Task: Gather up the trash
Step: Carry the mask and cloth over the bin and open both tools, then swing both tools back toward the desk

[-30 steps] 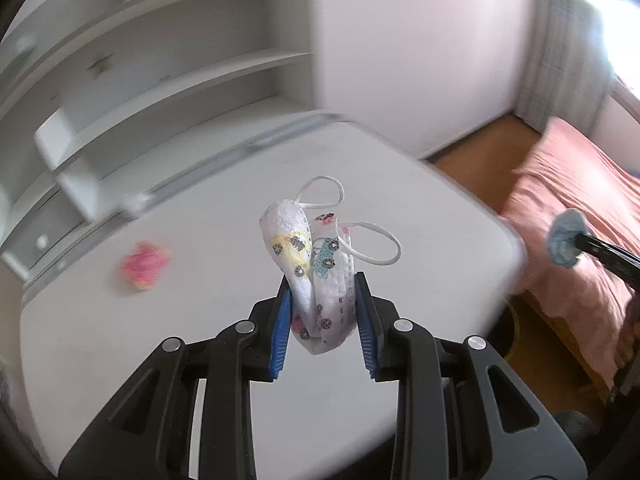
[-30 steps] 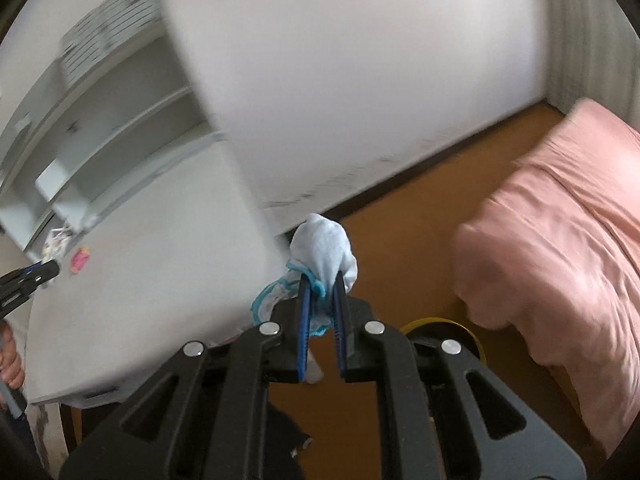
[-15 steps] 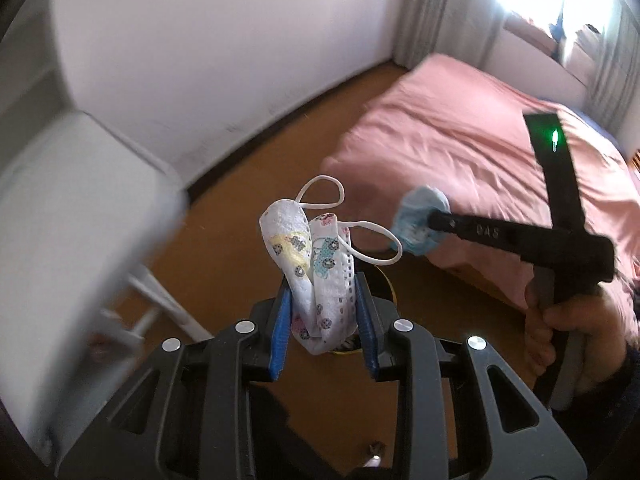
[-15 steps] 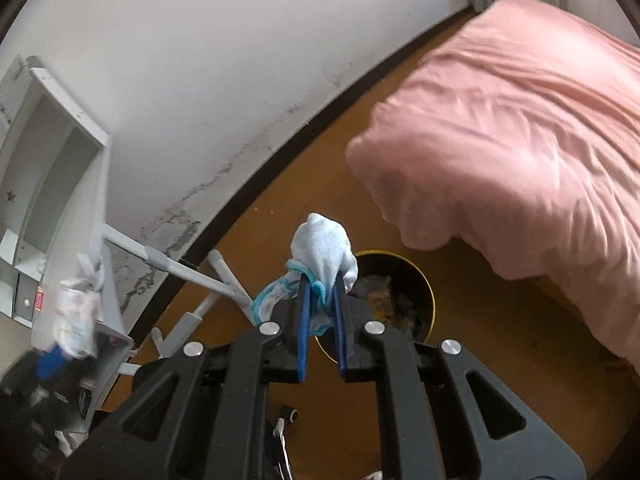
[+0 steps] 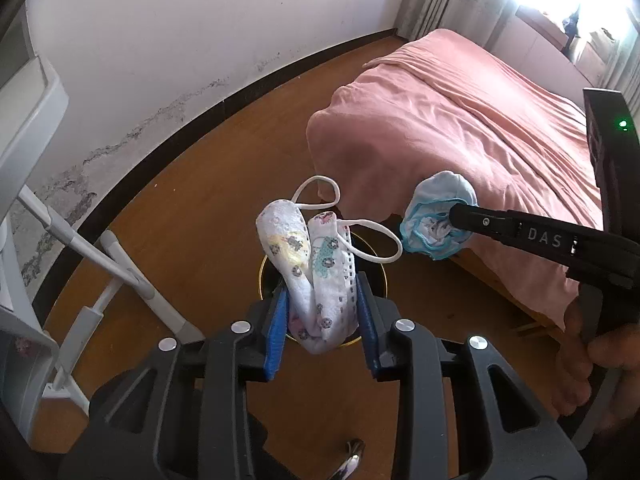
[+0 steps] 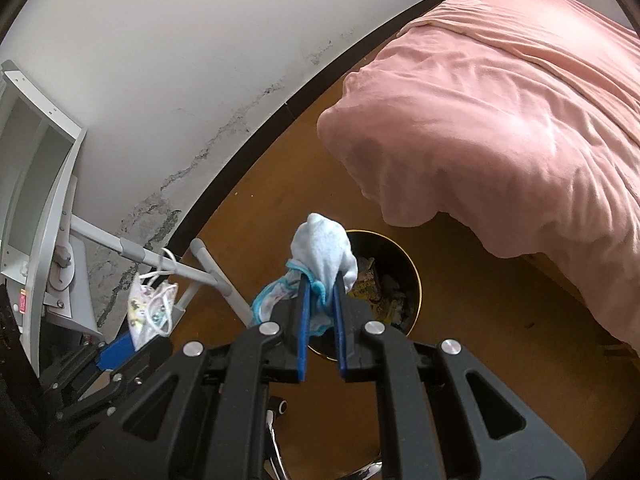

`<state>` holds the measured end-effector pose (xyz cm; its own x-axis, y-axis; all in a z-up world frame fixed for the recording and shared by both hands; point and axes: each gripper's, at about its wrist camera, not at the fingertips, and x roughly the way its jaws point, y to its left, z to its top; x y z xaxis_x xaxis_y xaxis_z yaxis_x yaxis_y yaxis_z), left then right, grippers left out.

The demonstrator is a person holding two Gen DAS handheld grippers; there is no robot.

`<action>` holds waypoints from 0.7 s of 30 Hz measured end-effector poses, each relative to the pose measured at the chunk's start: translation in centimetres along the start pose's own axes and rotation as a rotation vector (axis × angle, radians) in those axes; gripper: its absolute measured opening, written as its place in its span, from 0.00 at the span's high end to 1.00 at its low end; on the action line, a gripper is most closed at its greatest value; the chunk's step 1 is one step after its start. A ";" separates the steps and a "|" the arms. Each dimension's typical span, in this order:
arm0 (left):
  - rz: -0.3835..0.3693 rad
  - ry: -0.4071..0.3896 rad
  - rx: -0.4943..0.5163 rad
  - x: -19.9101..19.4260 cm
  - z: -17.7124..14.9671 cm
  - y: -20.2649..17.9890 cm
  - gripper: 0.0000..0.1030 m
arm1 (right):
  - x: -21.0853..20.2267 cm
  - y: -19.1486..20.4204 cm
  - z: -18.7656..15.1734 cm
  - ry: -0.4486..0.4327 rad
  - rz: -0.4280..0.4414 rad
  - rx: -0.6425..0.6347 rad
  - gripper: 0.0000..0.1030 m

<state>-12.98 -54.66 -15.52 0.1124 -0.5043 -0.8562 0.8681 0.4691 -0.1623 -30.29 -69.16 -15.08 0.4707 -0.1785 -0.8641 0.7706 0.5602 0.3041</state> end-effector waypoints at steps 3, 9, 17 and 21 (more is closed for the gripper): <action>-0.010 -0.008 -0.003 0.4 0.5 0.0 0.43 | -0.2 0.5 0.3 -0.005 0.001 -0.002 0.84; -0.006 -0.012 -0.028 0.7 0.8 0.1 0.35 | -1.1 0.4 0.6 -0.047 -0.002 0.017 0.35; 0.019 -0.052 -0.027 -0.9 0.5 0.6 0.21 | -2.5 0.9 1.1 -0.071 -0.008 0.015 0.34; 0.029 -0.085 -0.066 -2.8 0.2 1.6 0.16 | -4.1 2.8 1.4 -0.099 0.001 -0.030 0.34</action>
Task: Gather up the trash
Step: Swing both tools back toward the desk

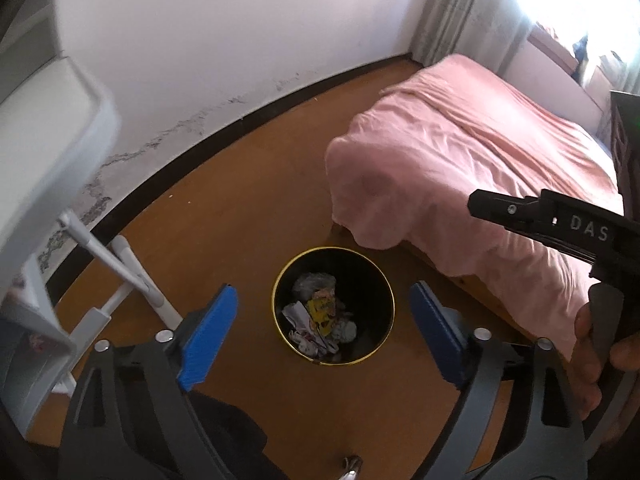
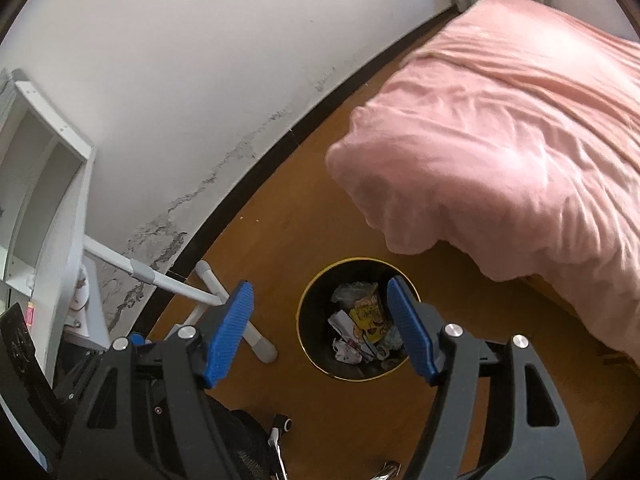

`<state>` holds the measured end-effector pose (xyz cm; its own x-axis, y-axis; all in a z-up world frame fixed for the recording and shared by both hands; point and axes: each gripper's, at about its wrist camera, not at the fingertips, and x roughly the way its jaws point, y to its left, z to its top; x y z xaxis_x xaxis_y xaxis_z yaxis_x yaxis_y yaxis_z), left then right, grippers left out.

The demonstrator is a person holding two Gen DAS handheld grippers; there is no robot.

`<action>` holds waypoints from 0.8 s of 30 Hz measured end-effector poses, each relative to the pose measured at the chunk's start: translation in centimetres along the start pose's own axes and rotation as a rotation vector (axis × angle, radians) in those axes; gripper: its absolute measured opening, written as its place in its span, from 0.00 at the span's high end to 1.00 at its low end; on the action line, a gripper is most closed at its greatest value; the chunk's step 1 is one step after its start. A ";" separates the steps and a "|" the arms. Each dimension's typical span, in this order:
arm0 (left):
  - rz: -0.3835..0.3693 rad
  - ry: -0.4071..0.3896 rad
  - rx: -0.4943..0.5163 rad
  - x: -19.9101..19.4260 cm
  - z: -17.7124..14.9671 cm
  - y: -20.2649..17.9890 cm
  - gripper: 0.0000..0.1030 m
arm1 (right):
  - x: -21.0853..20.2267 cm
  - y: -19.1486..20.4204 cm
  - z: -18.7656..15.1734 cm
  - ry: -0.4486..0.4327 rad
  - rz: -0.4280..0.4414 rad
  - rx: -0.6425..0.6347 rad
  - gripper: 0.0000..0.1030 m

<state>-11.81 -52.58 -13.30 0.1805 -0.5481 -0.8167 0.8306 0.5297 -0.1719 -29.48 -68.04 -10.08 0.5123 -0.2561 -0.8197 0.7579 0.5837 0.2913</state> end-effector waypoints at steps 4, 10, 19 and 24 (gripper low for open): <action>0.005 -0.023 -0.026 -2.8 0.1 1.2 0.16 | -3.1 3.4 0.5 -0.062 0.026 -0.064 0.30; 0.055 -0.080 -0.026 -10.1 -0.1 4.1 0.12 | -8.2 11.6 0.2 -0.159 0.104 -0.221 0.26; 0.297 -0.163 -0.094 -22.8 -3.4 17.8 0.09 | -8.6 28.4 -3.2 -0.134 0.264 -0.520 0.19; 0.498 -0.207 -0.268 -30.0 -6.6 29.6 0.09 | -5.9 40.4 -7.2 -0.041 0.400 -0.717 0.18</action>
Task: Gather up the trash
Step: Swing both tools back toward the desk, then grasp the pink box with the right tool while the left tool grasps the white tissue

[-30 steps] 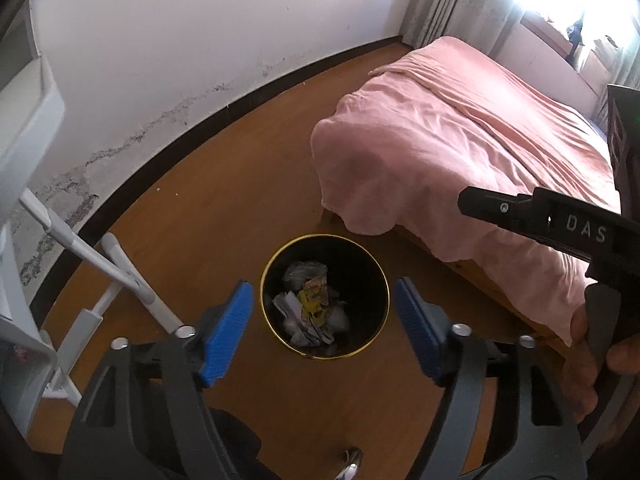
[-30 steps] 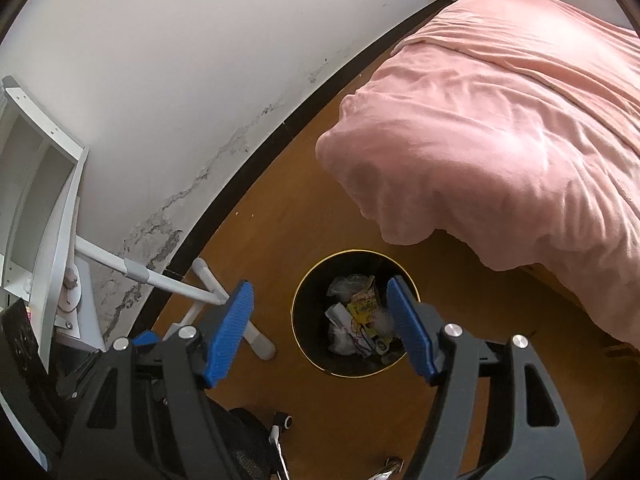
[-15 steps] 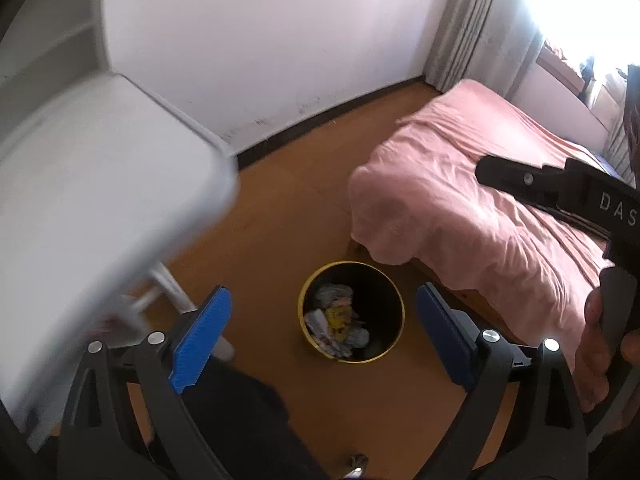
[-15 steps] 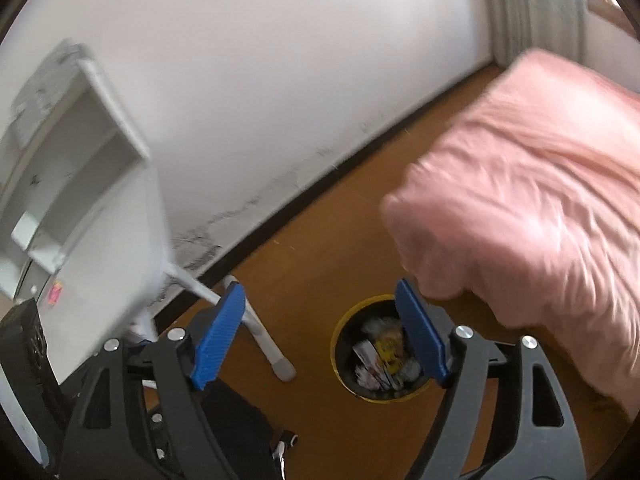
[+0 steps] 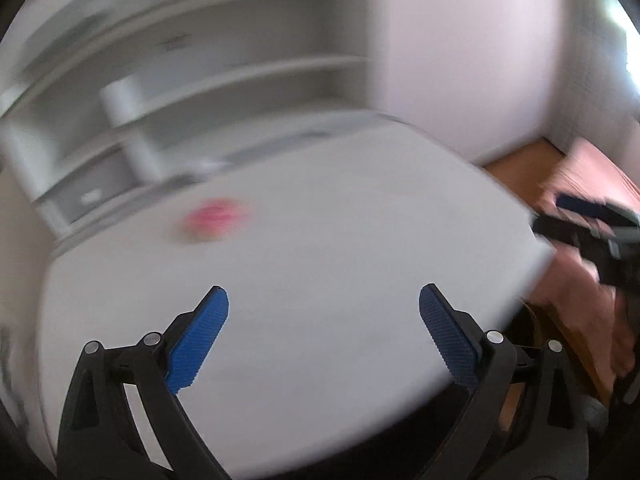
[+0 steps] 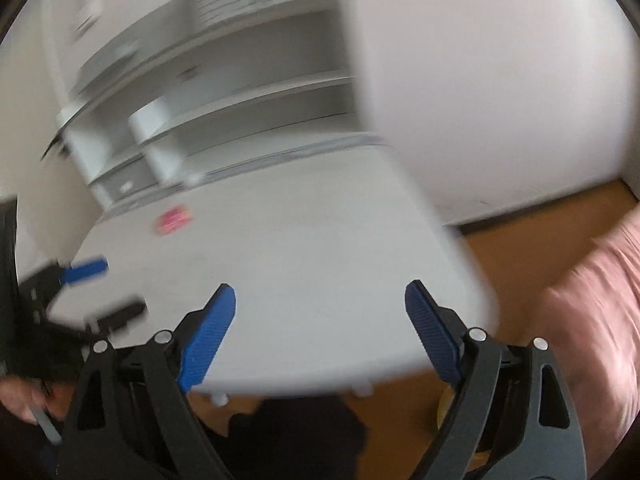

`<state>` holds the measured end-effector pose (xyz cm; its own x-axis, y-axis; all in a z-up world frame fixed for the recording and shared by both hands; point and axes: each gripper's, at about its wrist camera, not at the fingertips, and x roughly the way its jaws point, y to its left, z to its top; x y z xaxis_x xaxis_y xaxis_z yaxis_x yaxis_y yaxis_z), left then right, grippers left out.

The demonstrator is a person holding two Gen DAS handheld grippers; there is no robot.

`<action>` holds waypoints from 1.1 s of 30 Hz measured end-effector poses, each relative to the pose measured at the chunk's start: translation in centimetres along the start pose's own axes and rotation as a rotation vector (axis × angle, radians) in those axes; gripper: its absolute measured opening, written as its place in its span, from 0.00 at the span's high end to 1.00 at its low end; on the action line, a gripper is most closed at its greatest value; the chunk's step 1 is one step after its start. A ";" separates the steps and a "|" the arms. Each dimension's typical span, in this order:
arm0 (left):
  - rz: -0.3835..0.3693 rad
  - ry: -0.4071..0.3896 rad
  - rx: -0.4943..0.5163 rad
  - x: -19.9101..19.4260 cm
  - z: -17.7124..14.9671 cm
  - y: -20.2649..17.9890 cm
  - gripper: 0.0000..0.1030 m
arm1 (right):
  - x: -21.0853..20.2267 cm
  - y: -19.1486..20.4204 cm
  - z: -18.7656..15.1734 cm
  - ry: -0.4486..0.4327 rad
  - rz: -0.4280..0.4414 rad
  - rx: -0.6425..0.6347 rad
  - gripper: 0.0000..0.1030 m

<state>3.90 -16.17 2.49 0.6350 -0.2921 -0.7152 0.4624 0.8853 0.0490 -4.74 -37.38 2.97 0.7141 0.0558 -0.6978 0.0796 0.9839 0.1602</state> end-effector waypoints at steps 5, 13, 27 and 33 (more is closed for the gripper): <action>0.119 0.026 -0.196 -1.0 -0.9 13.3 0.09 | 8.0 9.7 3.1 0.077 0.106 -0.163 0.17; 0.188 0.068 -0.366 -0.4 -3.6 24.0 0.09 | 19.2 17.1 6.9 0.212 0.097 -0.314 0.17; 0.168 0.094 -0.287 7.6 3.4 21.3 0.09 | 22.9 15.7 7.8 0.241 0.168 -0.309 0.49; 0.120 0.087 -0.267 14.4 8.8 17.9 0.09 | 18.1 10.4 6.6 0.206 0.154 -0.217 0.49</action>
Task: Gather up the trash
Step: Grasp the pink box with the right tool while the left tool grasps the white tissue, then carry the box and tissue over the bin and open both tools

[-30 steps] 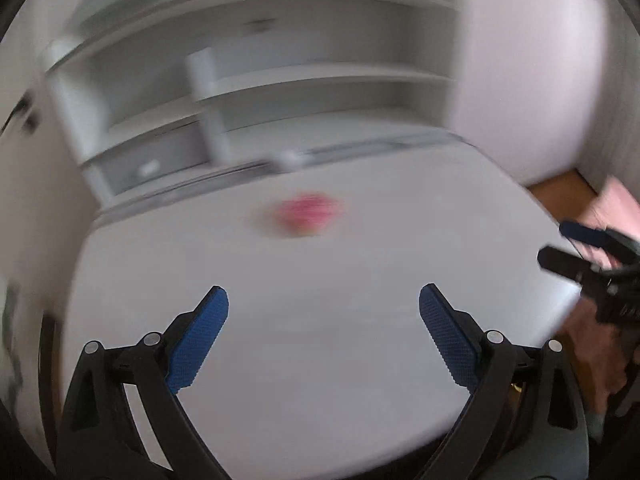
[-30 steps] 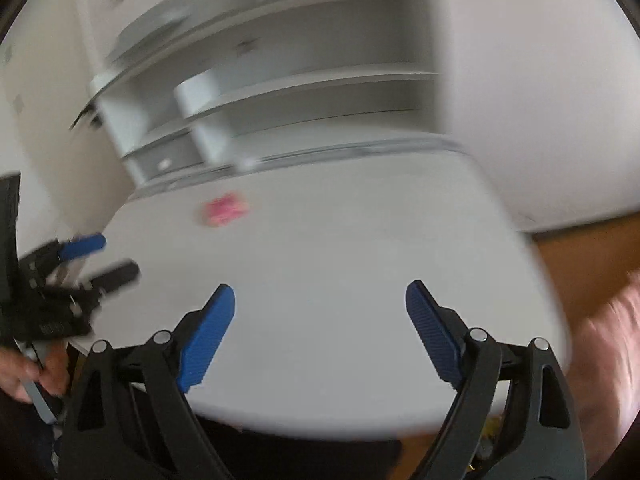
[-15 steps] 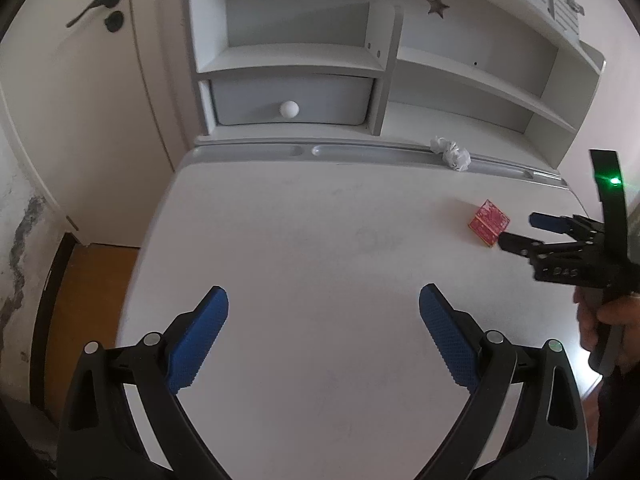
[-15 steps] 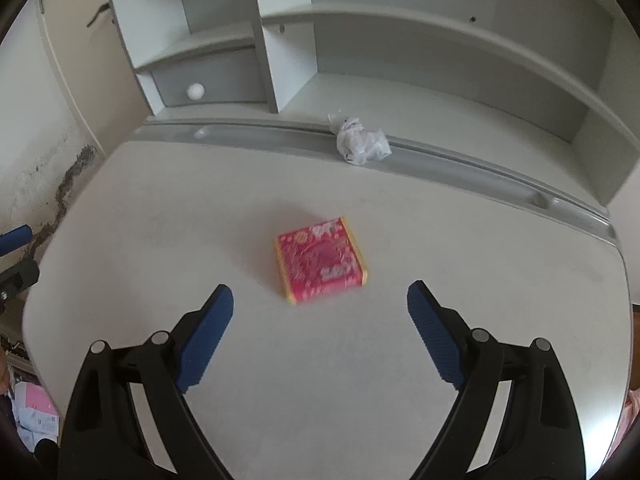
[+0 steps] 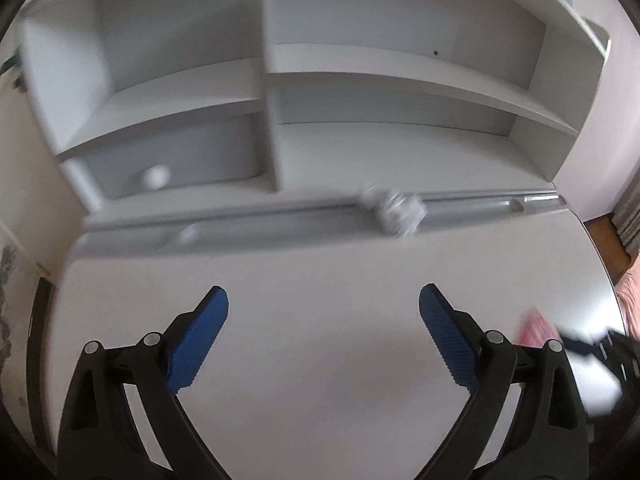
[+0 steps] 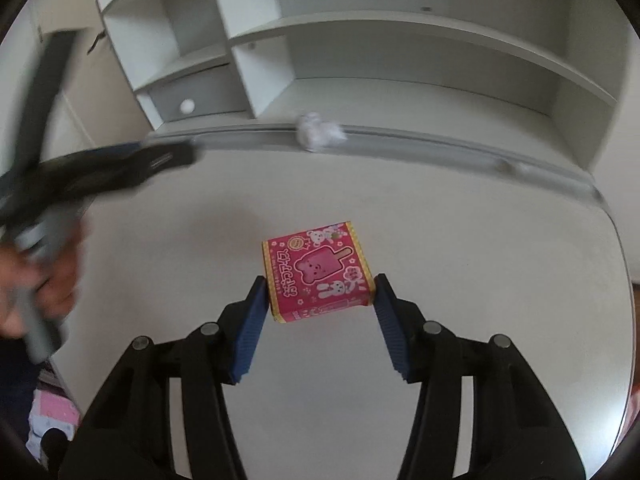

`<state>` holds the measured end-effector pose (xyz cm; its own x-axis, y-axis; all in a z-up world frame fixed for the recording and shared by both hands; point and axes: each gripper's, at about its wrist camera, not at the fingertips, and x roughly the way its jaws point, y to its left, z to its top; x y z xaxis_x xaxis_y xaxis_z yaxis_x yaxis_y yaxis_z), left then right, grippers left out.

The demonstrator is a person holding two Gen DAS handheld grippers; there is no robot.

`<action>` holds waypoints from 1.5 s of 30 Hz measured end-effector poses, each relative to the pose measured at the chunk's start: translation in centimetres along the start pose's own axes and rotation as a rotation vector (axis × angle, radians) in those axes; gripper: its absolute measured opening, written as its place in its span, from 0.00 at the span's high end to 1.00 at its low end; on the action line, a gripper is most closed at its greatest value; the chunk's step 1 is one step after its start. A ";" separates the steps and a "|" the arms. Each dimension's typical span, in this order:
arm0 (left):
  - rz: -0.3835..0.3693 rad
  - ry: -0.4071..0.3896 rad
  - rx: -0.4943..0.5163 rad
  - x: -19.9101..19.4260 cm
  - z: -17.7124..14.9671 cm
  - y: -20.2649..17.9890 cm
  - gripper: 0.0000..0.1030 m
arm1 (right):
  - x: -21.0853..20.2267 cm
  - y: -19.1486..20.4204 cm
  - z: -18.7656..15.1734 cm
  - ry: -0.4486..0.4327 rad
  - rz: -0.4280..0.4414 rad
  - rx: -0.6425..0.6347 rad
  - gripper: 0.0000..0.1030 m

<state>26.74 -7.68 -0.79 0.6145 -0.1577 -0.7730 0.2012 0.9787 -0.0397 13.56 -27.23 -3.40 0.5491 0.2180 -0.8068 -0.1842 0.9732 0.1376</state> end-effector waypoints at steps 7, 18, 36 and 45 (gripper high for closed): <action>0.033 0.059 -0.027 7.5 4.0 -4.3 0.10 | -3.3 -3.3 -4.0 -0.050 -0.010 0.073 0.49; 0.084 0.115 -0.034 11.1 4.9 -5.7 0.62 | -5.2 -6.2 -7.1 -0.070 0.009 0.129 0.49; -0.334 -0.011 0.432 -6.5 -8.2 -29.0 0.63 | -23.8 -22.1 -24.6 -0.213 -0.439 0.624 0.49; -0.661 -0.033 0.796 -14.4 -22.7 -46.7 0.63 | -26.5 -30.8 -38.6 -0.119 -0.589 0.921 0.49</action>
<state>-8.87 -48.08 -2.18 0.2164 -0.6474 -0.7308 0.9449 0.3271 -0.0100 -26.80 -65.80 -8.48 0.4355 -0.3413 -0.8330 0.7845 0.5976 0.1653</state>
